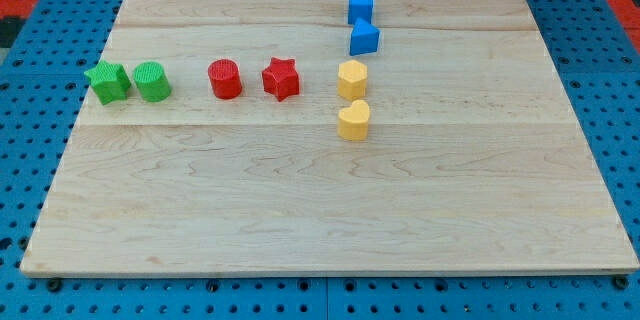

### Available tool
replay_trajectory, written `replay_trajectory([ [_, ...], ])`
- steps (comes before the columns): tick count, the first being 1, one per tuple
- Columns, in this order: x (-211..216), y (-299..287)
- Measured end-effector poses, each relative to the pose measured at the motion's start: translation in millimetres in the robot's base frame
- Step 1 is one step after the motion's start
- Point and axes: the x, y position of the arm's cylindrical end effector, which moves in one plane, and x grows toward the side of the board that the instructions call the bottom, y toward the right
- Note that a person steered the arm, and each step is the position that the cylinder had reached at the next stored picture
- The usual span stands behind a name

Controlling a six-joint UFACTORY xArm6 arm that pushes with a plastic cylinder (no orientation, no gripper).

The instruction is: Move your arm towards yellow hexagon

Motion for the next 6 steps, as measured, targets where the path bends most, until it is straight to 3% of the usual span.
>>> replay_trajectory([
  [1,43,-6],
  [2,87,-57],
  [6,126,-290],
])
